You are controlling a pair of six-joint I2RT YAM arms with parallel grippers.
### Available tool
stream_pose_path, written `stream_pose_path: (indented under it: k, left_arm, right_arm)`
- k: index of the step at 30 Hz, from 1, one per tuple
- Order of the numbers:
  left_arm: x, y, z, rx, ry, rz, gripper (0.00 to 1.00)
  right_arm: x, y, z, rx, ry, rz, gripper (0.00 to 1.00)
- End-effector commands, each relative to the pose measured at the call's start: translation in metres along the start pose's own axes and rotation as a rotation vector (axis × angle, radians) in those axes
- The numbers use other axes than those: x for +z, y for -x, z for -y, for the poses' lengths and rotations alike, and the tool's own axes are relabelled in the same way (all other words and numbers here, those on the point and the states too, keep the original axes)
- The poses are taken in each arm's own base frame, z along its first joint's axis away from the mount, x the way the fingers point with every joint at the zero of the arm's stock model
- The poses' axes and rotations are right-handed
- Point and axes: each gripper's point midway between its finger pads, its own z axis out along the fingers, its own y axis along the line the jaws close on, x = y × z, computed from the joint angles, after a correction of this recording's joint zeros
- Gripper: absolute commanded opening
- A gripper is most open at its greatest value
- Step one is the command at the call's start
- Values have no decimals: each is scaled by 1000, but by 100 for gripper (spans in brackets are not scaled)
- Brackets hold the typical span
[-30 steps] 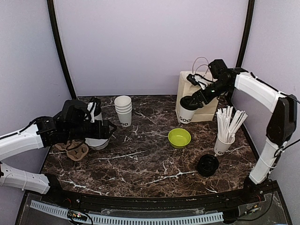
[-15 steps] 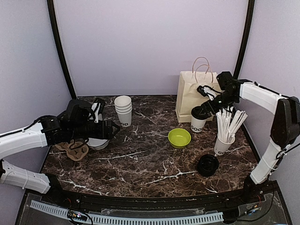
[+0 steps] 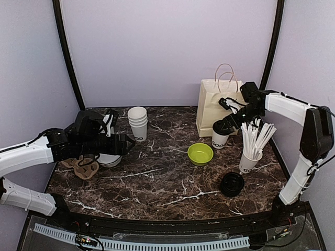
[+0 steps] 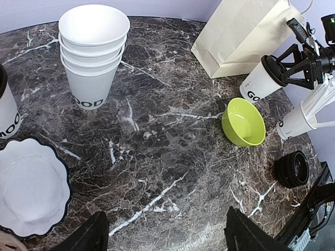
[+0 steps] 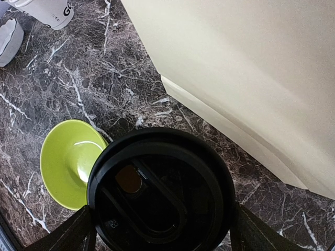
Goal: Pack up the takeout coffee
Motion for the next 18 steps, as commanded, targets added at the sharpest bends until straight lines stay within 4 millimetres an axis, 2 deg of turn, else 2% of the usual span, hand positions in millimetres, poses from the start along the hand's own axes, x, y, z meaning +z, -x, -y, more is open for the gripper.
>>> stream_pose_path:
  k: [1,9,11,14,18]
  left_arm:
    - [-2,11,9,1,-33,27,79]
    - [-1,9,10,3,-38,20,79]
    - [0,8,10,1,-41,17,79]
    - [0,8,11,-2,-48,16,79]
    - [-1,8,12,-3,-54,16,79]
  right_arm:
    - [-14,12,1,-16,-21,31,88]
    - [-30,19,-5,-21,-21,48,91]
    - [-30,19,-4,-20,-24,46,98]
    - [-28,18,-4,-17,-18,34,99]
    - [-47,30,-13,-31,-1,69,99]
